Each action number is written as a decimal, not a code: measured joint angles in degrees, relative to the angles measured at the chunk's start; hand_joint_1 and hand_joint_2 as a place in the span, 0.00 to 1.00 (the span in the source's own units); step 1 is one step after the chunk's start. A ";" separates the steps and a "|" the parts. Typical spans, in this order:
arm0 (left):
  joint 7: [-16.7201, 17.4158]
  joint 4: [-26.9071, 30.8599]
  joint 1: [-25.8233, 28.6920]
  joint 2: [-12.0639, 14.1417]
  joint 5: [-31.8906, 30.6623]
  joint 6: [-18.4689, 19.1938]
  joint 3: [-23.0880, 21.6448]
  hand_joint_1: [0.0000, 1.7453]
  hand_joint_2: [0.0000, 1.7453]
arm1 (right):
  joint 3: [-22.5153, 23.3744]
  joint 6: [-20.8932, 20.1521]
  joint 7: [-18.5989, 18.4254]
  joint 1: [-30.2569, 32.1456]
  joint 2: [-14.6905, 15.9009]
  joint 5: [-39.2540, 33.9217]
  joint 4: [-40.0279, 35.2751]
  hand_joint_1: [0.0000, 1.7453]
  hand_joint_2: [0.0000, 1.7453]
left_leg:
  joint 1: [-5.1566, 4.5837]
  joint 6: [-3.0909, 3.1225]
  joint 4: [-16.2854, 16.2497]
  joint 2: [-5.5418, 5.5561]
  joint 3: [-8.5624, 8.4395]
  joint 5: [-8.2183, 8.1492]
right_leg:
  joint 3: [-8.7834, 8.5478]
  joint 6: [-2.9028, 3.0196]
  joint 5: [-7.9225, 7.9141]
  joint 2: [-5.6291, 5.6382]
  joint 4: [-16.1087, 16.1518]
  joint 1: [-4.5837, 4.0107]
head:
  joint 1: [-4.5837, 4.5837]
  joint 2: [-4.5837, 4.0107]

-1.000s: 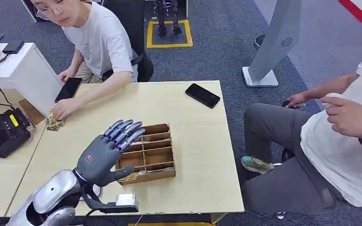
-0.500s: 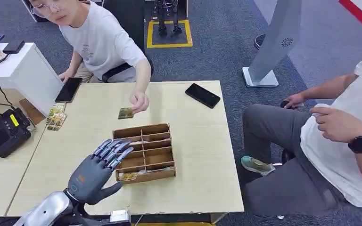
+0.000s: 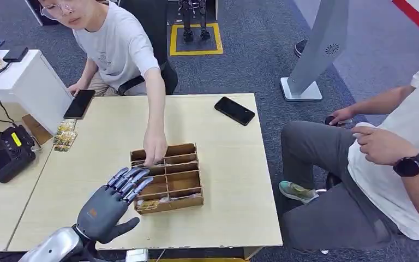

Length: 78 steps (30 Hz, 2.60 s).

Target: Pass the card to the sensor for recognition and then transmit it.

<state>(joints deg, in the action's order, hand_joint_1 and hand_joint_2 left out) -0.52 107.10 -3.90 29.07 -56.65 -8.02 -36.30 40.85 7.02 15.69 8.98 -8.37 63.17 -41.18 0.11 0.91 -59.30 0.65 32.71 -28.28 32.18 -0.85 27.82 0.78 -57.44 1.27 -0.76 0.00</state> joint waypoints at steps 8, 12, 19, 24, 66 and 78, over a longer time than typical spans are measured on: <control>0.00 0.00 0.08 0.22 0.00 0.00 0.00 0.00 1.00 | 0.42 0.00 0.02 -0.01 -0.11 0.02 -0.02 0.00 1.00 | 0.00 0.00 0.00 0.00 -0.01 0.00 | 0.00 0.00 0.00 0.00 0.00 -0.01 | -0.02 0.00; 0.19 -0.04 0.19 0.20 -1.18 0.07 0.00 0.00 1.00 | 0.94 -0.04 0.59 -0.27 -0.26 1.31 -0.02 0.00 1.00 | 0.00 0.00 0.00 0.00 -0.01 0.00 | 0.00 0.00 0.00 0.01 0.00 -0.01 | 0.00 0.00; 1.71 -2.01 1.35 -0.33 -4.74 0.02 -0.02 0.00 1.00 | 3.67 -0.17 1.79 -1.51 -0.72 4.94 0.13 0.00 1.00 | 0.00 0.00 0.00 -0.01 -0.01 0.00 | 0.01 0.00 0.00 0.02 0.00 0.00 | 0.00 0.00; 3.54 -4.55 1.49 -2.30 -6.16 0.66 -0.04 0.00 1.00 | 5.12 0.11 2.49 -2.58 -0.76 6.43 0.81 0.00 1.00 | -0.01 0.00 -0.01 -0.01 -0.01 0.00 | 0.01 -0.01 0.00 0.01 0.00 0.01 | 0.00 0.00; 7.63 -11.45 -0.03 -9.97 -7.63 2.08 -1.16 0.00 1.00 | 8.54 1.18 4.15 -4.84 -1.01 10.03 3.48 0.00 1.00 | -0.01 0.00 -0.02 -0.01 -0.01 0.00 | 0.02 -0.01 -0.01 0.03 0.00 0.00 | 0.00 0.00; 7.87 -11.98 -0.06 -10.29 -7.52 2.10 -1.16 0.00 1.00 | 9.88 1.11 4.50 -4.87 -1.22 10.64 3.45 0.00 1.00 | -0.01 0.00 -0.02 -0.01 -0.01 0.00 | 0.02 -0.01 -0.01 0.03 0.00 0.00 | 0.00 0.00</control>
<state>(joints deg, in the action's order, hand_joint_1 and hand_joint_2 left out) 7.34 95.12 -3.96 18.77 -64.17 -5.92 -37.46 50.73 8.13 20.20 4.11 -9.60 73.81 -37.73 0.10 0.91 -59.32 0.63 32.70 -28.28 32.21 -0.87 27.81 0.81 -57.44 1.27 -0.76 0.00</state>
